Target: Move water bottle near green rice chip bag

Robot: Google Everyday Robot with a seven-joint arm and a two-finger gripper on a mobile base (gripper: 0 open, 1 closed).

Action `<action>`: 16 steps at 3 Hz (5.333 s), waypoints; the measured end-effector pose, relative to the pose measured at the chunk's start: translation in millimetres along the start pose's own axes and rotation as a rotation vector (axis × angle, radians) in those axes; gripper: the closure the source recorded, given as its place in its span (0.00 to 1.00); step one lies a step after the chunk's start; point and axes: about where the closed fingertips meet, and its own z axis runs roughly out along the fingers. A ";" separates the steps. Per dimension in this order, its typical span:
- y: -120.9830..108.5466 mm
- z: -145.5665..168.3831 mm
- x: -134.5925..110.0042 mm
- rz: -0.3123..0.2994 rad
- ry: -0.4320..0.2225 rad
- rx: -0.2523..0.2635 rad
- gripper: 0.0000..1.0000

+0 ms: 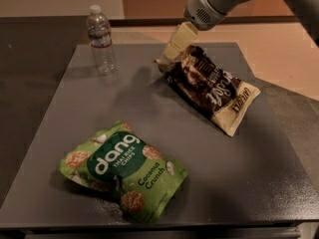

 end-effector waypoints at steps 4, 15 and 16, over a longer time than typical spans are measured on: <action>21.7 108.0 -119.6 0.179 -0.192 -0.018 0.00; 134.9 -8.5 -59.1 0.130 -0.356 -0.170 1.00; 152.3 -7.5 -58.1 0.086 -0.376 -0.174 1.00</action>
Offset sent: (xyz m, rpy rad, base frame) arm 0.0491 0.1297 -0.0007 0.1861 -0.0461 -0.1018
